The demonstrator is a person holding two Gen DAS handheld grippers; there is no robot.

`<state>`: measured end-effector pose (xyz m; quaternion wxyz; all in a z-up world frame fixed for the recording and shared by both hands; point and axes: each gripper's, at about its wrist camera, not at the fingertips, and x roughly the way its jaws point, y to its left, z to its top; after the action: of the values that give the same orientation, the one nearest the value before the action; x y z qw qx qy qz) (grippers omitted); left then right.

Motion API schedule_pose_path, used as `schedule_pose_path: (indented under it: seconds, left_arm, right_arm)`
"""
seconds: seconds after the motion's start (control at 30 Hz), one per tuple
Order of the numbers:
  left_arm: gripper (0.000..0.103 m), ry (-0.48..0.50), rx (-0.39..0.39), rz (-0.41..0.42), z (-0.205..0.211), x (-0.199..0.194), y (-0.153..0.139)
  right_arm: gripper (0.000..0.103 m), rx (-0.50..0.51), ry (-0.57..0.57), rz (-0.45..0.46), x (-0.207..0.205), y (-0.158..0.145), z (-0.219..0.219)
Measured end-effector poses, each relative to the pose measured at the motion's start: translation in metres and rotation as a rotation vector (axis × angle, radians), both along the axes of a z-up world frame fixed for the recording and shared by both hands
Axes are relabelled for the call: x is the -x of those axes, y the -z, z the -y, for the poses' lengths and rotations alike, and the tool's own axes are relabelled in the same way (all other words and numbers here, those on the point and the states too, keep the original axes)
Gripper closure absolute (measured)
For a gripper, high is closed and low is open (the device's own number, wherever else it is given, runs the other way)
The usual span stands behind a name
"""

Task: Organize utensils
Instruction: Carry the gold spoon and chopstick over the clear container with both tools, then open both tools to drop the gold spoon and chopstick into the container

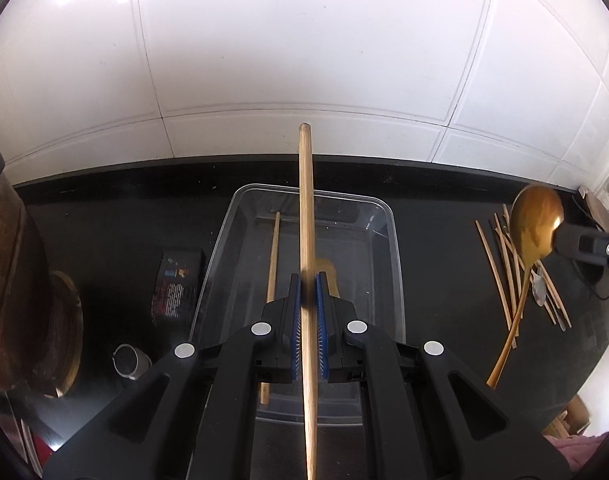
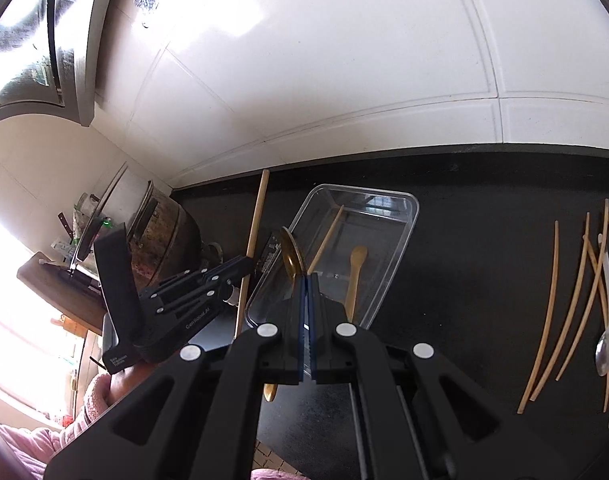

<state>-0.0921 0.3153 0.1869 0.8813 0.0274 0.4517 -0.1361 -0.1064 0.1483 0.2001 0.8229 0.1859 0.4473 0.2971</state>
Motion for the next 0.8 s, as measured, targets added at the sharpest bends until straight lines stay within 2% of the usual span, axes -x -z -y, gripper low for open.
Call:
schedule_pose_path:
  seconds: [0.33,0.63,0.8]
  left_arm:
    - [0.097,0.015,0.01,0.003,-0.017,-0.025,0.001]
    - [0.097,0.015,0.033,-0.038,-0.018,-0.047,0.02]
    - [0.097,0.017,0.035,-0.087,-0.017,-0.058,0.037]
  right_arm:
    - [0.101,0.022,0.017,-0.012,-0.021,0.002,-0.025]
    - [0.101,0.056,0.014,-0.052,-0.047,0.01,-0.037]
    - [0.101,0.064,0.016,-0.112,-0.058,0.024,-0.039]
